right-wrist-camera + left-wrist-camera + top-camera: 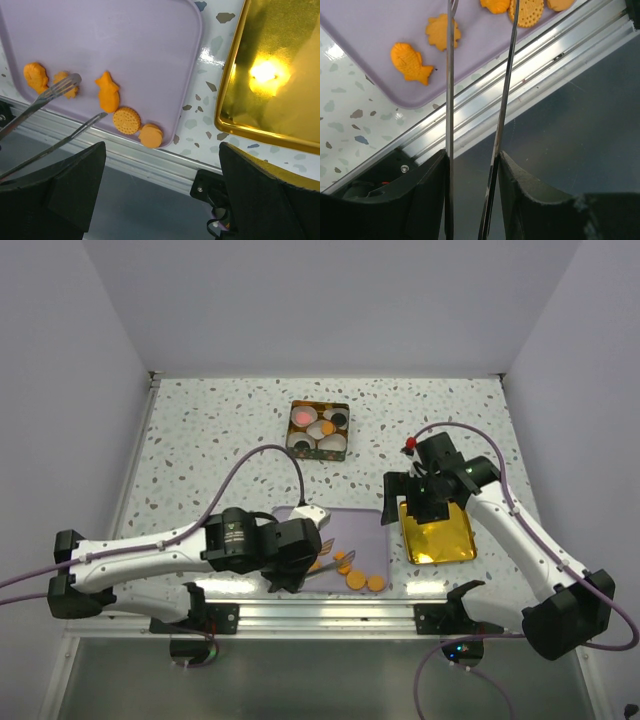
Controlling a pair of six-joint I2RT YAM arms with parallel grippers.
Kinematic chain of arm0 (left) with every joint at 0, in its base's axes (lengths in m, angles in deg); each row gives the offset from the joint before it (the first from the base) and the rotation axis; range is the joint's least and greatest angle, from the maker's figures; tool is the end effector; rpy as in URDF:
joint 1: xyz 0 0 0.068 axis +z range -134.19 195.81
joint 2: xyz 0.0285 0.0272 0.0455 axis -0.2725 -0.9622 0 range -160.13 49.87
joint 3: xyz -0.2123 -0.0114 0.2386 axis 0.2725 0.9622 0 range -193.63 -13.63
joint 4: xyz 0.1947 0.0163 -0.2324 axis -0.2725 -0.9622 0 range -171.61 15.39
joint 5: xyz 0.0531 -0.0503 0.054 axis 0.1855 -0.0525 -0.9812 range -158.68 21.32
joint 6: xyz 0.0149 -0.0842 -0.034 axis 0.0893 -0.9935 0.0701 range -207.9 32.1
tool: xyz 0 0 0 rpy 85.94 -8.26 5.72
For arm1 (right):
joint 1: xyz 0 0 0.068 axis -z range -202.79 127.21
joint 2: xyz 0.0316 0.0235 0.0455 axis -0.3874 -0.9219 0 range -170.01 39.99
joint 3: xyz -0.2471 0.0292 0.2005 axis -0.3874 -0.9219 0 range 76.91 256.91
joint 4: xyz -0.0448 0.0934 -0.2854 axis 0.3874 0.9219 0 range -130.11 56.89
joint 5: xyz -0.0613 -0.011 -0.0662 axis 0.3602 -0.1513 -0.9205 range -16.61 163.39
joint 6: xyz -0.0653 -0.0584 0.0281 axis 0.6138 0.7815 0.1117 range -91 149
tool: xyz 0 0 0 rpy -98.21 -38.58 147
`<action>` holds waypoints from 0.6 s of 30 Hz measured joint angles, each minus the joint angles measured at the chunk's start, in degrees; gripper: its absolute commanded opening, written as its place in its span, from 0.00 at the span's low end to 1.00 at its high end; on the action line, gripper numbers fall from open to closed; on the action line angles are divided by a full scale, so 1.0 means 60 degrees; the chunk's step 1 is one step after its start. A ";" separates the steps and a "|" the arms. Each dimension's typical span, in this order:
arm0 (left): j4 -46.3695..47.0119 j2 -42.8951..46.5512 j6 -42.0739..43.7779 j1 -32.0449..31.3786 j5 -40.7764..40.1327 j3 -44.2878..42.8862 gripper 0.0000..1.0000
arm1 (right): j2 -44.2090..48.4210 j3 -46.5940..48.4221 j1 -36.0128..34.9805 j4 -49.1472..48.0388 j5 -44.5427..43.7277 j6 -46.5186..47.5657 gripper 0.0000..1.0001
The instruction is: Pack the cookies
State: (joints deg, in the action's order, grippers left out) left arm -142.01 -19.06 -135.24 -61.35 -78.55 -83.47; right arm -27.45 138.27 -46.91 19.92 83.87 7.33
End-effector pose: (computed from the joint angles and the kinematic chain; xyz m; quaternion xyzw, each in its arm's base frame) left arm 0.0711 -0.2488 0.3268 0.2341 0.9470 -0.1405 0.1690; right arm 0.2288 0.1188 0.2888 -0.0397 0.9736 0.1624 0.1552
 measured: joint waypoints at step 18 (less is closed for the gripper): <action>-0.0277 -0.1326 -0.2135 -0.1599 -0.0572 -0.0306 0.50 | 0.0321 -0.0208 0.0000 0.0062 0.0040 0.0047 0.99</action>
State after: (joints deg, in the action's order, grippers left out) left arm -143.67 -27.01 -148.04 -70.95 -81.98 -85.31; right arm -25.53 137.03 -46.91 20.30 84.11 7.61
